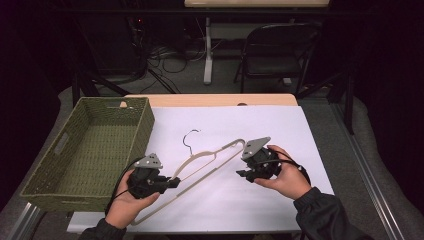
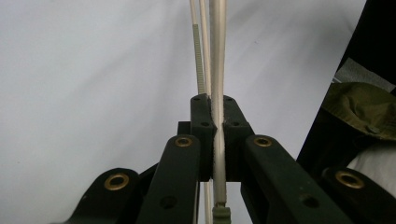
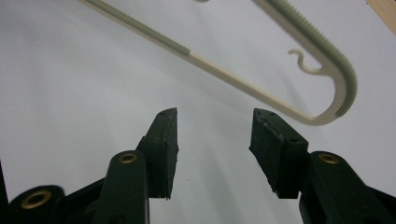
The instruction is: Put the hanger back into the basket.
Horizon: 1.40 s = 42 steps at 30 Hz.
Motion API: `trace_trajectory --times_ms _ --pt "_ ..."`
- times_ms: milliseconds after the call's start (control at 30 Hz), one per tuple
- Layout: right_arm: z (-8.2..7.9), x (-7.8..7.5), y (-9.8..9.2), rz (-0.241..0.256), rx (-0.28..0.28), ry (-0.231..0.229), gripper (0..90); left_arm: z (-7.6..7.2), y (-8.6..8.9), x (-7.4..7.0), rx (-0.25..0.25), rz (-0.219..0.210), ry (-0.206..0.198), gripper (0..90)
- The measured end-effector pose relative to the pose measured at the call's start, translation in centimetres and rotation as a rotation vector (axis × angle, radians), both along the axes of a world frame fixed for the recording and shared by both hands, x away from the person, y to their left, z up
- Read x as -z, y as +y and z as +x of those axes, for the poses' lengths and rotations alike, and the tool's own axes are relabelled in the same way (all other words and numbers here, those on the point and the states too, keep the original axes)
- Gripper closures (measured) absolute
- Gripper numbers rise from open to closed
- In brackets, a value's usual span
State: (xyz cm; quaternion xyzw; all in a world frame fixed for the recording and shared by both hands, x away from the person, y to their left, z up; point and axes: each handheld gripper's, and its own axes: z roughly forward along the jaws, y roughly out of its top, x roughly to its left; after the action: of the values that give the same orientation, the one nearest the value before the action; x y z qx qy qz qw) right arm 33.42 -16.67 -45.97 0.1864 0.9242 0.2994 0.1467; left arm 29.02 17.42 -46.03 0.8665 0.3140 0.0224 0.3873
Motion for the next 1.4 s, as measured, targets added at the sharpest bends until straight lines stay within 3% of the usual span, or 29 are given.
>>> trace_trajectory --times_ms 233,267,367,767,1067,1200,1400 --pt "-0.2 0.5 -0.5 0.015 0.011 0.012 51.1 -0.2 0.4 -1.4 -0.025 -0.003 -0.021 86.9" --pt "-0.2 0.4 -0.6 -0.005 0.014 0.019 51.1 -0.2 0.5 -1.6 -0.029 -0.003 -0.027 87.0" --pt "-0.2 0.7 -0.7 0.017 0.019 0.019 51.1 -0.2 0.9 -2.5 -0.040 -0.007 -0.034 86.9" --pt "-0.1 0.8 -0.9 0.016 0.028 0.025 49.7 0.0 3.3 -5.4 -0.092 -0.028 -0.055 87.0" --pt "0.1 0.9 -0.7 0.009 0.031 0.028 49.6 0.8 8.0 -8.0 -0.144 -0.054 -0.095 86.9" --pt "0.2 0.9 -0.6 0.007 0.030 0.033 49.6 1.5 10.1 -8.6 -0.161 -0.047 -0.104 86.9" --pt "0.3 1.0 -0.6 0.015 0.040 0.035 49.6 2.7 13.6 -8.7 -0.230 -0.024 -0.104 86.9"
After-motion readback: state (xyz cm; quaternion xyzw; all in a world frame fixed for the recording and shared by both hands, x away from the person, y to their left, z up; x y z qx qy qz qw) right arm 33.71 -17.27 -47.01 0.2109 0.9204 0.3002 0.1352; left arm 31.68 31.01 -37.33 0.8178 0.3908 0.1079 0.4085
